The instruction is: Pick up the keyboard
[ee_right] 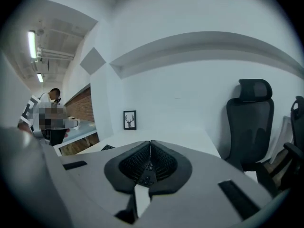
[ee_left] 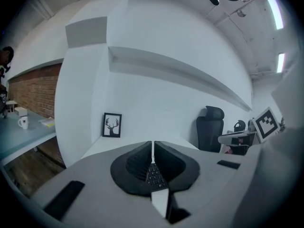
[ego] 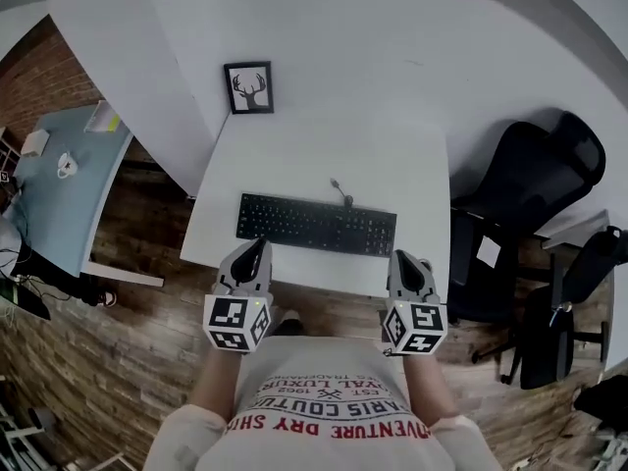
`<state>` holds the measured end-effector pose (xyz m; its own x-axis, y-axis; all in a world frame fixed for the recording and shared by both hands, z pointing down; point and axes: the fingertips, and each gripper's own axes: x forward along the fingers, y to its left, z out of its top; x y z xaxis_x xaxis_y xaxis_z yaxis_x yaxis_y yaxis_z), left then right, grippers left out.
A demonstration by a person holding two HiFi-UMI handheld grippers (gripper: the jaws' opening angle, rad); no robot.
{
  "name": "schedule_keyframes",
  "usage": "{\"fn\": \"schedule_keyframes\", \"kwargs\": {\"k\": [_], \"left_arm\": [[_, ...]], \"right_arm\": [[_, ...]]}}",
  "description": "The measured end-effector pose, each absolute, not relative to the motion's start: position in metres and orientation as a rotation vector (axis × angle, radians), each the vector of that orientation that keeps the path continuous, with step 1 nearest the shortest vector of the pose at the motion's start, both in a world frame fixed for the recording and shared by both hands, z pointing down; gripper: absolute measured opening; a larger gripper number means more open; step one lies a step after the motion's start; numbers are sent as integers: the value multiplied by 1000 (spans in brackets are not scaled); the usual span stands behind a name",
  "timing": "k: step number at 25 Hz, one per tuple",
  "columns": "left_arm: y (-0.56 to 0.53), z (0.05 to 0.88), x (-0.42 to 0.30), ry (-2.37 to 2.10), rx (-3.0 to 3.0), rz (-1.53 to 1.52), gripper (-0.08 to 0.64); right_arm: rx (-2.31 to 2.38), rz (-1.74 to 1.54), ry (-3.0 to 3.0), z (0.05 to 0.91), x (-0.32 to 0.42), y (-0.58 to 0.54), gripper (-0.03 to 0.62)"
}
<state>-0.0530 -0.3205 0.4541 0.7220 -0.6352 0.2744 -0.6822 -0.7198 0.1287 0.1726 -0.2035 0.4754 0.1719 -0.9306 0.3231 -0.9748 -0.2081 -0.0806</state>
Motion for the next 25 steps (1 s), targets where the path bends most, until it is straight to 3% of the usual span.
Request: {"fn": "schedule_keyframes", "kwargs": {"k": [9, 25], "left_arm": [[-399, 484, -61, -855, 2735, 400, 37], [-450, 594, -54, -842, 2542, 682, 37]], "right_arm": [[2447, 559, -1650, 497, 179, -240, 26], [2231, 872, -1610, 600, 225, -269, 28]]}}
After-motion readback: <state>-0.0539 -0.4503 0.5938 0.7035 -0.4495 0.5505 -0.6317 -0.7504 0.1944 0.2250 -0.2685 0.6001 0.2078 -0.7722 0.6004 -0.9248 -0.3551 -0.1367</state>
